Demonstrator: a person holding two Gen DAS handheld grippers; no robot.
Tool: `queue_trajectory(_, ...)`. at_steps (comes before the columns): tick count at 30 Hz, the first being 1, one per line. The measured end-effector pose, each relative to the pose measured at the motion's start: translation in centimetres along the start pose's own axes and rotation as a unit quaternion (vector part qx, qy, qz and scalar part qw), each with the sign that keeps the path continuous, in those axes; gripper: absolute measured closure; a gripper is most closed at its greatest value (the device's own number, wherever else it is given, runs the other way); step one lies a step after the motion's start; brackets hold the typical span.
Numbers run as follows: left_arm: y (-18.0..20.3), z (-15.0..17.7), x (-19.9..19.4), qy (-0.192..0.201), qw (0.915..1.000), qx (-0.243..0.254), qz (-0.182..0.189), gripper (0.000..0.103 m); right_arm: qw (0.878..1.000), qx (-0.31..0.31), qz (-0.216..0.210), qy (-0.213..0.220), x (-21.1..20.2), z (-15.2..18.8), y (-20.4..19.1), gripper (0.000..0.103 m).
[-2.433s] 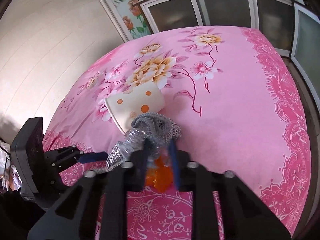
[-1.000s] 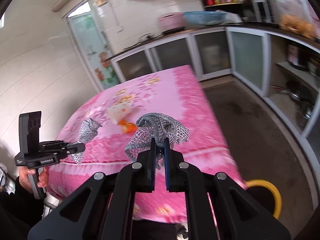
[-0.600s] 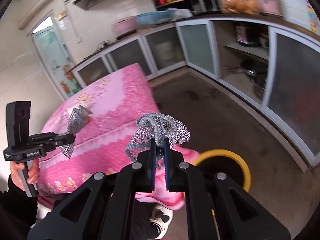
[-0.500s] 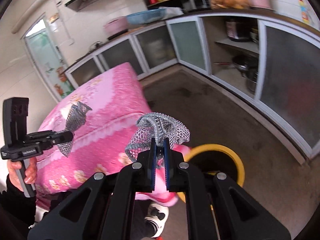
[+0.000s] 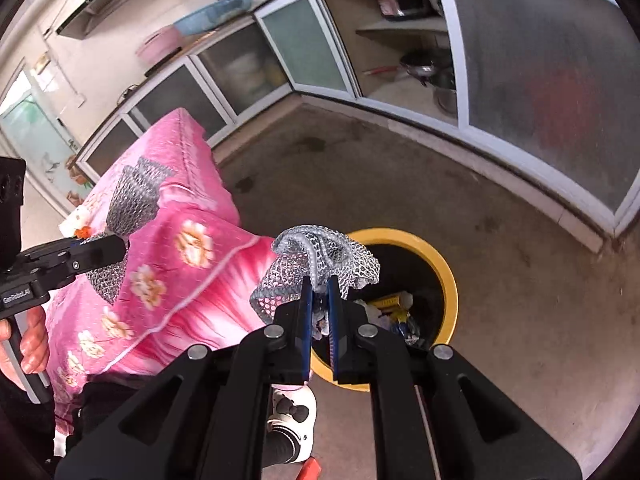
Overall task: Collect trash
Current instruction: 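Carry both silver mesh bags over the yellow bin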
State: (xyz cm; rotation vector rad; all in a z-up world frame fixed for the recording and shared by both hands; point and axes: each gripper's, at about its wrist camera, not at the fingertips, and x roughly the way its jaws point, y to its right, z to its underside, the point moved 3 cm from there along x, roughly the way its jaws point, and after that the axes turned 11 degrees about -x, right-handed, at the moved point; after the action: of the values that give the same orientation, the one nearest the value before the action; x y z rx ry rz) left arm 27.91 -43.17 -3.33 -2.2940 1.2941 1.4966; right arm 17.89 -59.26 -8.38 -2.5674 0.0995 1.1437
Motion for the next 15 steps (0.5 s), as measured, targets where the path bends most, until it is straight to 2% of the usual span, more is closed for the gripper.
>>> queue_trajectory(8,1.4,-1.0,5.6,-0.033,0.9992,0.015,-0.019,0.084,0.998,0.046,0.005,-0.03,3.3,2.4,3.0,0.097)
queue_trajectory(15,1.9,-1.3,9.4,-0.055,0.9978,0.013,-0.034,0.083,0.996,0.067,0.005,-0.051,5.5,3.7,4.0,0.097)
